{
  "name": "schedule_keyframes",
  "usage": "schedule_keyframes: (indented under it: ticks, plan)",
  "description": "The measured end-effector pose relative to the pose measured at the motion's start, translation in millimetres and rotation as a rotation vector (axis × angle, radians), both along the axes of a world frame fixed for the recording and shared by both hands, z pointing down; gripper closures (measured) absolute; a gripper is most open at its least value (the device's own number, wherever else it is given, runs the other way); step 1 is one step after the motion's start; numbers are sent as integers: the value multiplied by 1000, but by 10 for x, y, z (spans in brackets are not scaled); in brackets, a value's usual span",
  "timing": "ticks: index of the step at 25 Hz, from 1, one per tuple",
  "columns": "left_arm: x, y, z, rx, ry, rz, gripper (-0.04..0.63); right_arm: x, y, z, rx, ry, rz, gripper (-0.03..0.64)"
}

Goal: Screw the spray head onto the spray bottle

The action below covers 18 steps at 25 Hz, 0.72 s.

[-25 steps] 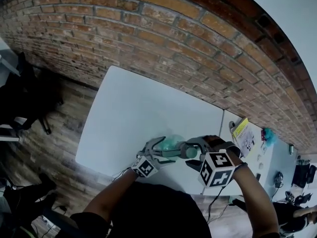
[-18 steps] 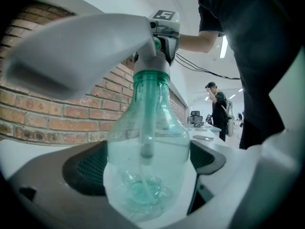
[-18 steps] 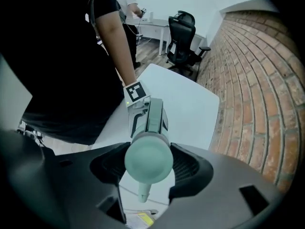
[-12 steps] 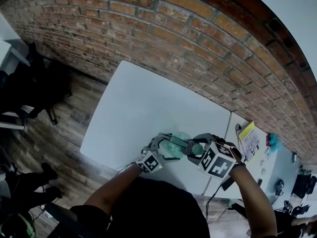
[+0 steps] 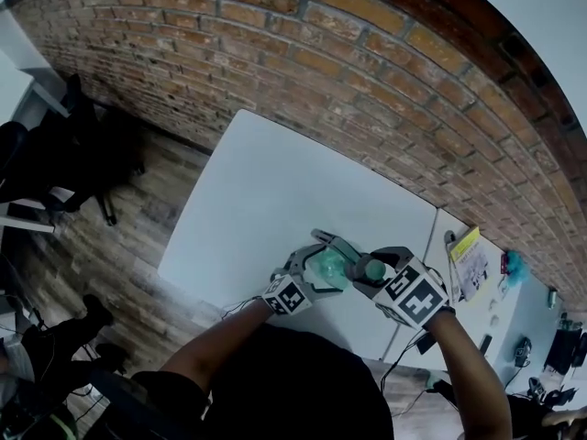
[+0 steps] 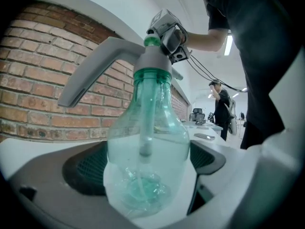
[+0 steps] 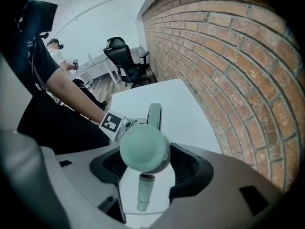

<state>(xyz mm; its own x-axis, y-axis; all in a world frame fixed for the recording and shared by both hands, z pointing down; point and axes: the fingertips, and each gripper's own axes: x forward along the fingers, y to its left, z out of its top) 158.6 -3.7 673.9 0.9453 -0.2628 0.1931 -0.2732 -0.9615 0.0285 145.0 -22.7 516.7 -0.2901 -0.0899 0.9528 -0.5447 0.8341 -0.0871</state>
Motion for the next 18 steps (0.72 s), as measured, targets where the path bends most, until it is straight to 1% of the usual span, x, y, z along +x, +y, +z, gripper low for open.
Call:
schedule_keyframes:
  ticks: [4,7,9,12,18]
  plan:
    - [-32,1,-90,-13,8,-18,74,-20,9,-10,4,-10,-17,356]
    - [-48,3,-110,-12,10,-33,74,-67,24,-35,27,-19,-74,356]
    - [-41,-6,-108,-13,7,-38,74,-94,22,-89,56,-8,-143,356]
    - [-20,-30,-113,-14,0,-38,74,-121,12,-200,93,32,-280,356]
    - [-35,-23,-95,-13,-12,-23,75,-123,57,-202,87,131,-571,356]
